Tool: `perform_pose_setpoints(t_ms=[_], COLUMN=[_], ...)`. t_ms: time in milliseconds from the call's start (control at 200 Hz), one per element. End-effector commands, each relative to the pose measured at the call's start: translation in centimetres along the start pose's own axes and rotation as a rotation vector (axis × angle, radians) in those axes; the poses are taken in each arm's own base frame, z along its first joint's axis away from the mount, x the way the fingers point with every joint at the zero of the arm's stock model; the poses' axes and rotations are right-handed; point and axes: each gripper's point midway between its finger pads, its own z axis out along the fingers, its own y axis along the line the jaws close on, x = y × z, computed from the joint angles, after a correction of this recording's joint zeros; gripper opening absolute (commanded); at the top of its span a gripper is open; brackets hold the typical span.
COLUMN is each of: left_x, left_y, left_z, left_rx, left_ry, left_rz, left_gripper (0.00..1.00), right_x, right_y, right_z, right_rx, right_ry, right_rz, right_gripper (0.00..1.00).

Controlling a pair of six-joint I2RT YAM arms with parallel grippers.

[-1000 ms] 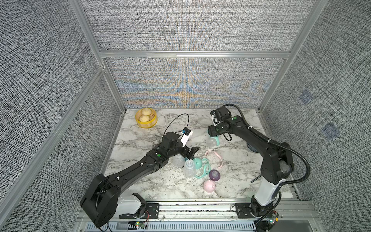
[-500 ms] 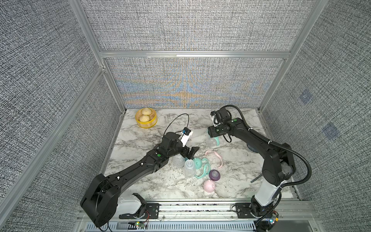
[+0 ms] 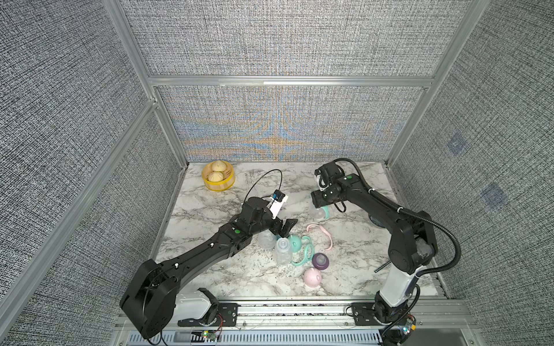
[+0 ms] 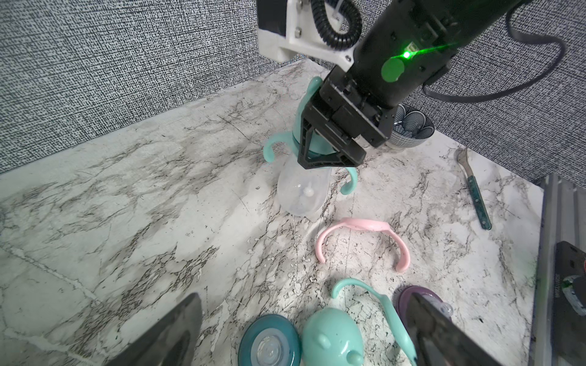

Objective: Assemble the baby bottles
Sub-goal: Close the lid on the baby bottle.

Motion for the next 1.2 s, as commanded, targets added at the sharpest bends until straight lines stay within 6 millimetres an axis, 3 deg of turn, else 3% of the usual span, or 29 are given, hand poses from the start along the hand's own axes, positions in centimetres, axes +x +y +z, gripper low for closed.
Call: perform_pose_setpoints(t_ms=[0, 666, 1001, 1196], left_x=[-0.6, -0.4, -1.1, -2.0], left_y=[0.1, 0.2, 1.0, 2.5], left_z=[-0.2, -0.3, -0.3, -0.9], left_rx=[-0.004, -0.015, -0.054, -0.118], left_ry=[-0.022, -0.014, 0.005, 0.002], left_rz=[0.004, 0.003, -0.024, -0.057], left_gripper=[1.00, 1.00, 1.00, 1.00], right_x=[0.5, -2.2, -3.0, -1.8], right_y=[0.0, 1.0, 1.0, 3.4], right_z=[-0.1, -1.8, -7.0, -10.4], right_rx=[-0.001, -0.062, -0.056, -0.095], right_ry=[0.038, -0.009, -0.097, -0.148], right_rz=[-0.013, -0.056, -0.088, -0.124], right_gripper=[0.74, 0.79, 0.87, 0.87])
